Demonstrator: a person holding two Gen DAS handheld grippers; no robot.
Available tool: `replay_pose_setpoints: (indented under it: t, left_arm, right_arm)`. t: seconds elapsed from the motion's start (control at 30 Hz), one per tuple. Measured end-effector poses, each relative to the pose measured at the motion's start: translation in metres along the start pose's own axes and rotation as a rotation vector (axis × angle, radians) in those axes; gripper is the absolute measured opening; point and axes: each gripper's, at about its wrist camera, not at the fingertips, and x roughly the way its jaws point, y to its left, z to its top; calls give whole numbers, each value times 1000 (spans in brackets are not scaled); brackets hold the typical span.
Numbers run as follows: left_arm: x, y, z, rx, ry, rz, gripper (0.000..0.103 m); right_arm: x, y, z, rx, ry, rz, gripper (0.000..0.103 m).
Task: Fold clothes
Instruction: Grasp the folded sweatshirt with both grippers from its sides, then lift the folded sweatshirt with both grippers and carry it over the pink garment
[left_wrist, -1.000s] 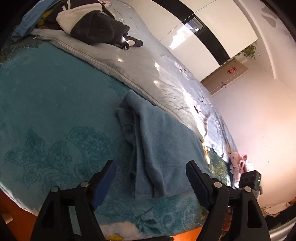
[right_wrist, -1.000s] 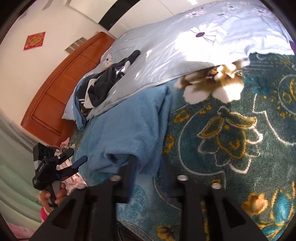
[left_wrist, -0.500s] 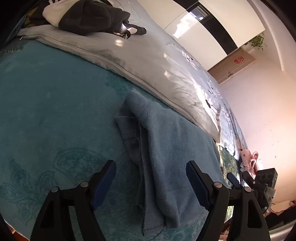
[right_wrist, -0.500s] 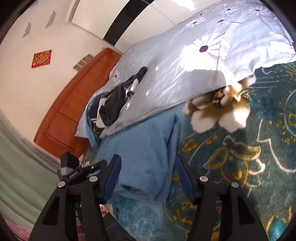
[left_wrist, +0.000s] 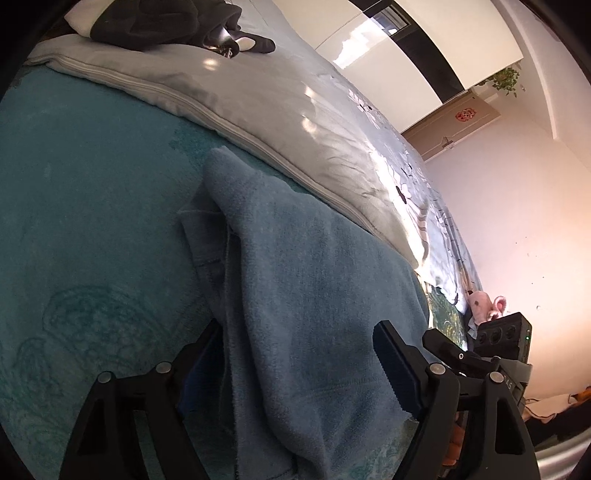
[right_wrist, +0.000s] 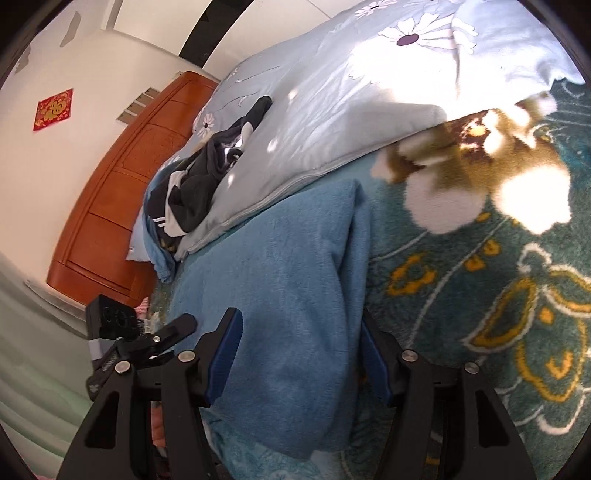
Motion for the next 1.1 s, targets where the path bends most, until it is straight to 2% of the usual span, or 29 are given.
replay_pose_setpoints:
  t: [0.03,0.07,0.1,0.17,0.27,0.37,0.47,0.67,0.83,0.93,1.1]
  left_arm:
    - [-1,1,-2,-13,3,-23,69]
    - [-3,0,-3,-10,0,-20,50]
    - [-5,-2,-5,-7,-3,-17,43]
    - [-8,-4,-8,0,-9,-12,37]
    - [-14,-8,-13,10,-18,-4,26]
    - [-20,-13,-19,24,-27,5,24]
    - [-25,-36,-27,95,-28,10,24]
    - [-22,-83,-40,175,8,-43,24]
    - [-1,-147,-48,281,51,-71,24]
    - [13,-189,-51,350,79,-102,24]
    - [40,-284,-57,515,106,-174,24]
  right_arm:
    - [1,-1,-1,18,2,21,57]
    - [2,-3,-2,37,0,32,48]
    - [2,-4,-2,55,-3,32,44]
    - [0,-9,-2,77,-4,35,24]
    - [-3,-7,-3,80,-7,49,14]
    - [-13,4,-2,37,-18,51,12]
    - [-29,14,-3,-12,-28,44,12]
    - [-83,9,-9,-48,-65,34,12]
    - [-141,0,-3,-99,-111,-5,12]
    - [-190,-11,7,-127,-165,-43,12]
    - [-279,-30,29,-170,-262,-130,12]
